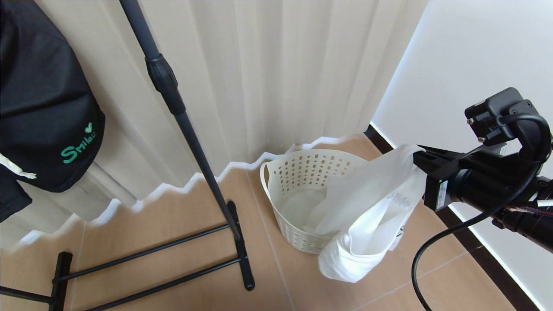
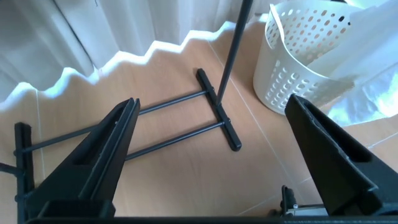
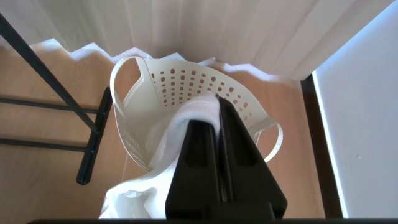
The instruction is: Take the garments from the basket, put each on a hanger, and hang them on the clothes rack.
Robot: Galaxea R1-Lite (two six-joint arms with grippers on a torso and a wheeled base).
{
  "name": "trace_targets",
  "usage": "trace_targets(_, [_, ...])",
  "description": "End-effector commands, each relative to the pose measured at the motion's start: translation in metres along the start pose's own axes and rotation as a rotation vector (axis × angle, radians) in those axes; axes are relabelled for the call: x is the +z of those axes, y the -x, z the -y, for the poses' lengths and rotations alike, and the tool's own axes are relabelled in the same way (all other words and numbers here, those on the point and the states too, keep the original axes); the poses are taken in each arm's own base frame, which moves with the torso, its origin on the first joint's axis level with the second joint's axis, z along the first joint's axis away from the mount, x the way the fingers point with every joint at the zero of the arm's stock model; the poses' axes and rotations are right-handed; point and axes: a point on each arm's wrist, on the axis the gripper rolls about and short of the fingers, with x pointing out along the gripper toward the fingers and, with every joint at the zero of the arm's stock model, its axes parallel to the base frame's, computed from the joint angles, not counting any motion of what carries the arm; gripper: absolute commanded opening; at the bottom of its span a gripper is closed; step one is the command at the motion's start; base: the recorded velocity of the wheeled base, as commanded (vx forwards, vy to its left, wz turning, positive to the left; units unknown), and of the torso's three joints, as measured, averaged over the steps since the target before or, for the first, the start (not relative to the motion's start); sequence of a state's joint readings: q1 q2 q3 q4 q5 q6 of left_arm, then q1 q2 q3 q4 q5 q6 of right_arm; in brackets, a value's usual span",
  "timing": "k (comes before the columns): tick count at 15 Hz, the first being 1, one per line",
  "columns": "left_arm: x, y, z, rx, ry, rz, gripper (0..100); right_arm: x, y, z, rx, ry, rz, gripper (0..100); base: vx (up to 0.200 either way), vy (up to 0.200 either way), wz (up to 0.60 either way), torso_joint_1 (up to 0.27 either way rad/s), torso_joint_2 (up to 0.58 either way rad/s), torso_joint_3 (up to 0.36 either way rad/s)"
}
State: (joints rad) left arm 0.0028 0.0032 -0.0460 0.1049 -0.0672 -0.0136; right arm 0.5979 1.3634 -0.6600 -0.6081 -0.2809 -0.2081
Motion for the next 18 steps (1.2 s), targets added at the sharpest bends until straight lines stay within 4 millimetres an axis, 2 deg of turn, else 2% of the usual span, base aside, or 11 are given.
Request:
trace_targets(1, [0.0001,0.0,0.0,0.0,0.0,0.001,100,-0.0038,-0.0004,0.003,-0.006,-0.003,0.0,0,0.0,0.0,0.0,-0.002,0.01,0.207])
trace_targets(4, [0.0001,0.0,0.0,0.0,0.0,0.001,100,-0.004,-0.0035,0.0064,-0.014,-0.011,0.03,0,0.0,0.0,0.0,-0.001,-0.03,0.16])
trace_targets(6, [0.0001,0.0,0.0,0.0,0.0,0.001,100,-0.0048,-0.0039,0.0065,-0.014,-0.011,0.027,0,0.0,0.0,0.0,0.015,-0.28,-0.061])
trace_targets(10, [0.0001,0.0,0.0,0.0,0.0,0.001,100,-0.0049,-0.0039,0.0065,-0.014,-0.01,0.025,0,0.0,0.0,0.0,0.033,-0.42,-0.17])
trace_targets(18, [0.0001,0.0,0.0,0.0,0.0,0.001,100,-0.0065,-0.0036,0.0062,-0.013,-0.009,0.021,0,0.0,0.0,0.0,0.114,-0.46,-0.196])
